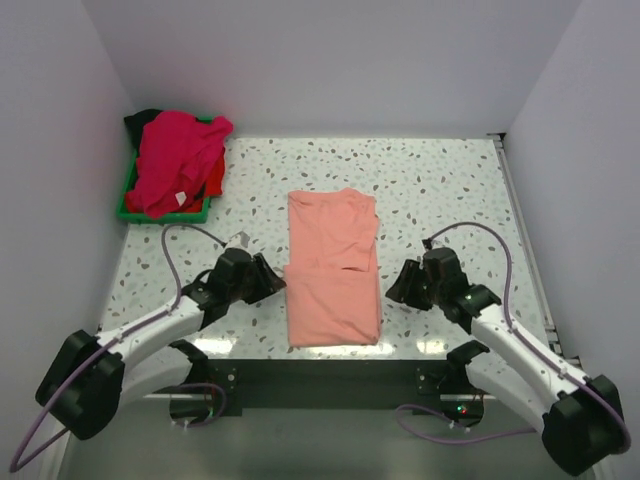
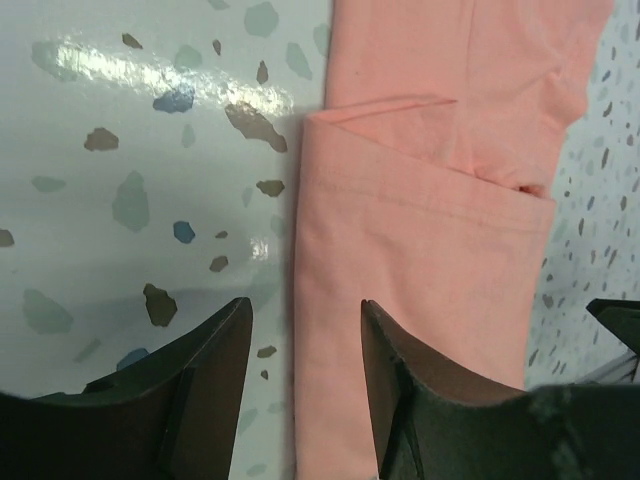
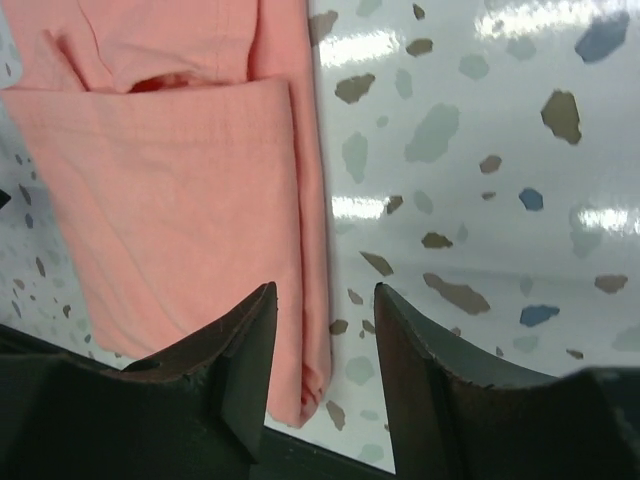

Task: Fold and stack the t-shirts
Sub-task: Fold the tshirt

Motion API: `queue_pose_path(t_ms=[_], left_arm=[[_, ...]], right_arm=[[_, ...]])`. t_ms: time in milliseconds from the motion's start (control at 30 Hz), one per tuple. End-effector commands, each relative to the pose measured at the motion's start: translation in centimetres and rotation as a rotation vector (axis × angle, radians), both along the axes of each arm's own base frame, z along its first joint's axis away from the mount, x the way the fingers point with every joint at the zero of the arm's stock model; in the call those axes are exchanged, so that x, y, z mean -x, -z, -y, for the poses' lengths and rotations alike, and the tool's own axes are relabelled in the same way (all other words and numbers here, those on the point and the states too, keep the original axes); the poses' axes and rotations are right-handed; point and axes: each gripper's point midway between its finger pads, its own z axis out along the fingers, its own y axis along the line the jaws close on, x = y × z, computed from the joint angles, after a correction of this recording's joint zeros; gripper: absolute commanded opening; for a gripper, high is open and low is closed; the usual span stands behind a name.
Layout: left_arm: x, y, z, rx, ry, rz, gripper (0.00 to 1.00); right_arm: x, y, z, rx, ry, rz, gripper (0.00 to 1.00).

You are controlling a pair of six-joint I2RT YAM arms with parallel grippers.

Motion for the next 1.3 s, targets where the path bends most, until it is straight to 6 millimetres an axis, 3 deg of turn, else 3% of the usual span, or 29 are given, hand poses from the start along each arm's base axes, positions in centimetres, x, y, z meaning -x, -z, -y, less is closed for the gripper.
queue_pose_path(t_ms=[0, 33, 100, 133, 400, 633, 867, 1000, 1167, 1267], left_arm=[[-3.8, -2.4, 0.3, -0.049, -0.033, 0.127, 0.52], [-4.0, -1.7, 0.3, -0.071, -0.026, 0.108, 0.52], [-5.4, -2.6, 1.1, -0.062, -0.026, 0.141, 0.53], [-5.7, -1.8, 1.1, -0.083, -0.019, 0.125, 0.52], [-8.3, -1.3, 2.6, -0.127, 0.012, 0.12, 0.52], [-8.4, 0.3, 3.3, -0.137, 0.05, 0.081, 0.45], [-8.3, 0.1, 4.0, -0.119, 0.084, 0.089, 0.31], [-8.5, -0.6, 4.4, -0.109, 0.108, 0.107, 0.21], [-8.4, -1.7, 5.6, -0.076, 0.17, 0.122, 0.07], [-8.3, -2.8, 5.9, -0.057, 0.193, 0.143, 0.03]], right_arm=[[-5.1, -3.5, -1.8, -0.015, -0.024, 0.178, 0.47], [-5.7, -3.6, -2.1, -0.017, -0.028, 0.189, 0.46], [-6.4, -2.9, -2.3, 0.002, -0.034, 0.169, 0.46], [-6.8, -2.9, -2.6, 0.001, -0.037, 0.177, 0.45], [-8.9, -1.2, -4.1, 0.034, -0.085, 0.15, 0.45], [-9.9, 0.0, -4.7, 0.069, -0.099, 0.133, 0.45], [-9.5, 2.3, -5.7, 0.094, -0.131, 0.083, 0.45], [-9.6, 2.2, -6.2, 0.088, -0.134, 0.09, 0.42], [-9.7, 1.0, -6.4, 0.084, -0.142, 0.107, 0.16], [-9.7, -0.5, -6.5, 0.074, -0.142, 0.135, 0.07]])
